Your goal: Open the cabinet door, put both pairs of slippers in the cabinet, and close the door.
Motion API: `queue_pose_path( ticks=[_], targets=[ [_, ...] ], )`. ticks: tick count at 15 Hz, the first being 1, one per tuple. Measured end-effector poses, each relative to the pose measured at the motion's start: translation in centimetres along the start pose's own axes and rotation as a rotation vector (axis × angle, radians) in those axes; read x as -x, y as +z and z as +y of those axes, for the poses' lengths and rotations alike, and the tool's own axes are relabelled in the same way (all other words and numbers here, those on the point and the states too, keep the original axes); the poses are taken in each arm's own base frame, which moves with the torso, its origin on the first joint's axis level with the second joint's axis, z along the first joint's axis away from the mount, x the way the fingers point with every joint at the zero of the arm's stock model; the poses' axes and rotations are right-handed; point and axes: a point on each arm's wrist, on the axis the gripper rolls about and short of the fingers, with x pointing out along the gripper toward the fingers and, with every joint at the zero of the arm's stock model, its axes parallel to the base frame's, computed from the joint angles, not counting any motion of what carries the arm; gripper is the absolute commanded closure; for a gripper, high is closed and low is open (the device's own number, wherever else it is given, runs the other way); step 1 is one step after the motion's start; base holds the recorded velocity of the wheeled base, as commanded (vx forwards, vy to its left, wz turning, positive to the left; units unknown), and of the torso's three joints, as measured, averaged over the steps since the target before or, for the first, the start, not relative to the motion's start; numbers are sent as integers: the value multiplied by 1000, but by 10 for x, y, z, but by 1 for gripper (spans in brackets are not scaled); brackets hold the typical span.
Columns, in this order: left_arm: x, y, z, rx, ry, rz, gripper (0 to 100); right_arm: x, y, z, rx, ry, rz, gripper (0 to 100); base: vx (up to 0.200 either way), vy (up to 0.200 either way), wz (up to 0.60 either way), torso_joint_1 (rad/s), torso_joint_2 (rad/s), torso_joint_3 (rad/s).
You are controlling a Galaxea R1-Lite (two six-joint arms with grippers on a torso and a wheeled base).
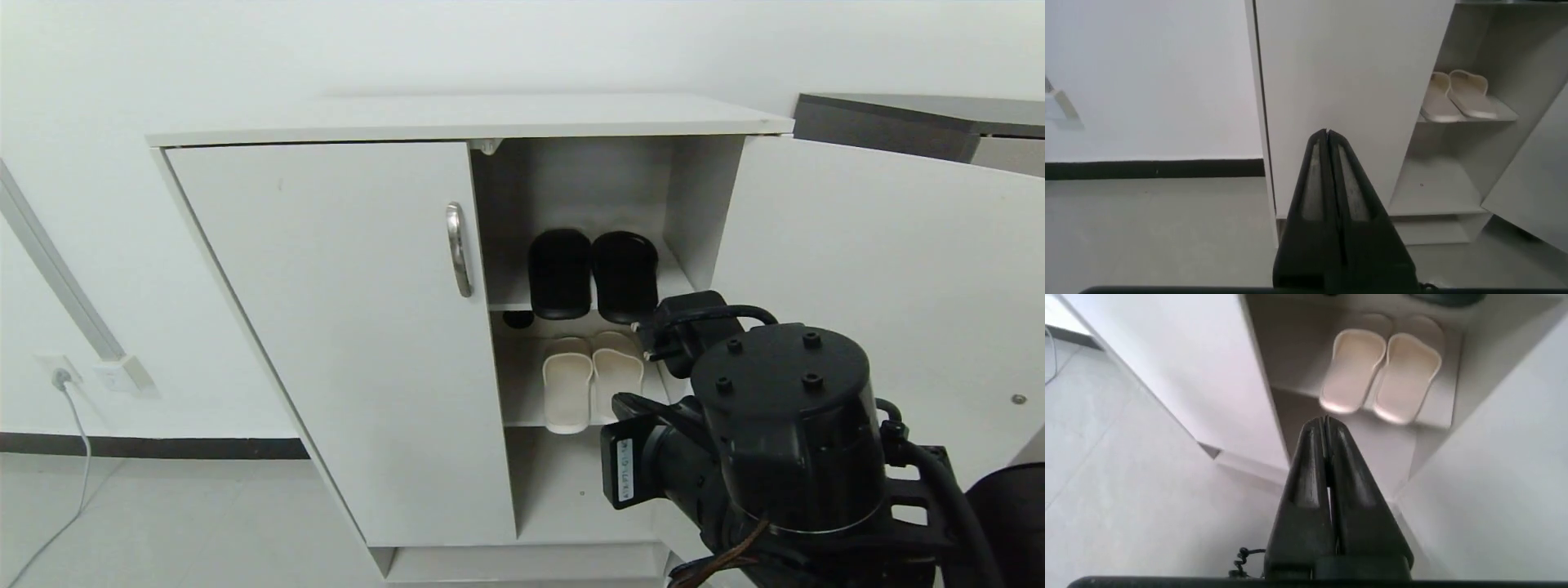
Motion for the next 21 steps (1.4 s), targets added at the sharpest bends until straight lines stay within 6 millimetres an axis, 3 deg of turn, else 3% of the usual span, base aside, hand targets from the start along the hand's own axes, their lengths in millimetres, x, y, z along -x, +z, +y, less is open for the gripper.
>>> queue_pose_path(
  ticks=[3, 16, 21],
  targets=[
    [0, 0, 0, 1, 0, 0, 100, 0, -3, -1, 13, -3, -2, 100, -200, 0, 0, 2, 2, 1],
    [0, 0, 0, -1, 0, 0, 100, -6, -17, -7, 54, -9, -1, 100, 0, 0, 0, 0, 0, 0],
    [0, 0, 0, -2, 0, 1, 100, -8, -18, -8, 55, -16, 5, 100, 0, 0, 0, 18, -226, -293]
  ],
)
